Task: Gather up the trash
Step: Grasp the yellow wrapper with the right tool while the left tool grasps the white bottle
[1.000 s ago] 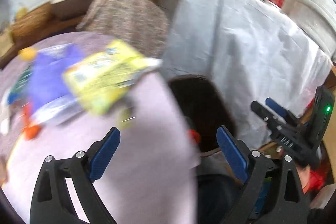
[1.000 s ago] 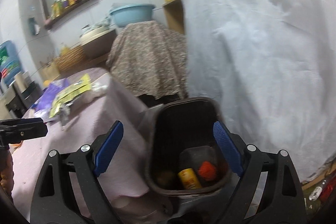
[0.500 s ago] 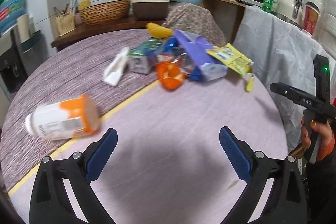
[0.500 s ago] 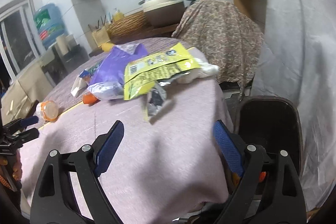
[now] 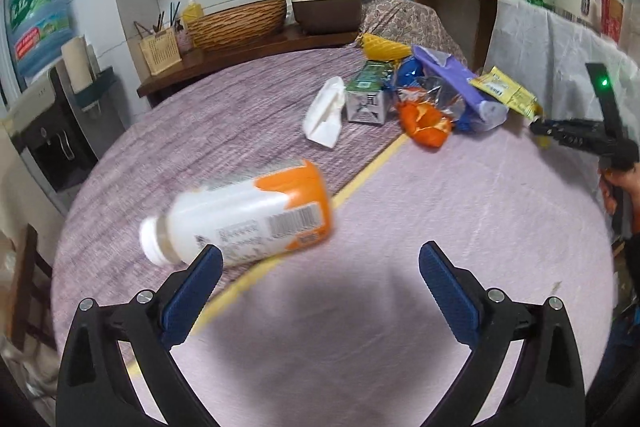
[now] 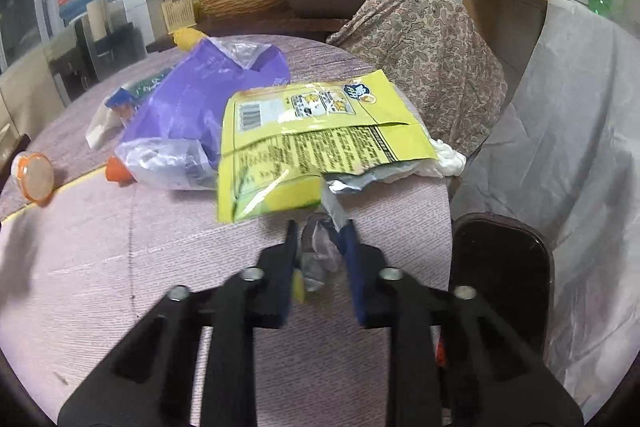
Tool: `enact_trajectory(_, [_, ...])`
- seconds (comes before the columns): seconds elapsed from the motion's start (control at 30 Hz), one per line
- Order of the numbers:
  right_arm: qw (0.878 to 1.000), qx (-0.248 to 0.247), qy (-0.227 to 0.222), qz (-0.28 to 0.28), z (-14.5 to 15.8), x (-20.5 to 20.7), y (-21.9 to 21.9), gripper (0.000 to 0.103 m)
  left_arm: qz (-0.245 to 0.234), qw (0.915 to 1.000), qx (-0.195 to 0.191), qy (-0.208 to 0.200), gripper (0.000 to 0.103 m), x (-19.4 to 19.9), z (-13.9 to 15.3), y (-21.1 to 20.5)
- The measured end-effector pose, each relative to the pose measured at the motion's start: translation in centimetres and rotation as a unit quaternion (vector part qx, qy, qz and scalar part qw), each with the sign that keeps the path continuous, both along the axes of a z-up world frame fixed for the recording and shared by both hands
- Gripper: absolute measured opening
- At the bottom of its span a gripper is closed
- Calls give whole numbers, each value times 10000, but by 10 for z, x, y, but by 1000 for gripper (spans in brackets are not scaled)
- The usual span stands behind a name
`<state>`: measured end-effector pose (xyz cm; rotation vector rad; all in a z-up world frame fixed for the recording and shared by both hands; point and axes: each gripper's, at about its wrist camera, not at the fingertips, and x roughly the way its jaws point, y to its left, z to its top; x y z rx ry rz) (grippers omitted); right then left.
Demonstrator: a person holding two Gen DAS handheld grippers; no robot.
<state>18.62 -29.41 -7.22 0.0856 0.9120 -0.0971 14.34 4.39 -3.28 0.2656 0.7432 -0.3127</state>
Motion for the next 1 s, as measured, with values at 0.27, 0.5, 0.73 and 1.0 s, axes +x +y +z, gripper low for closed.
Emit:
enact_trajectory(0.27, [9998, 70, -180, -83, 11, -22, 1, 8, -862, 9871, 1312, -308, 97, 20, 2, 9])
enact_trajectory(0.5, [9996, 153, -238, -91, 20, -35, 2, 8, -1704, 9541, 2463, 17, 97, 41, -18, -7])
enact_trajectory(0.73, [9994, 210, -253, -120, 21, -38, 0, 8, -1947, 9230, 3311, 230, 90, 62, -38, -17])
enact_trajectory(1.0, [9989, 228, -406, -88, 34, -50, -1, 8, -1997, 9225, 3300, 121, 65, 55, -38, -26])
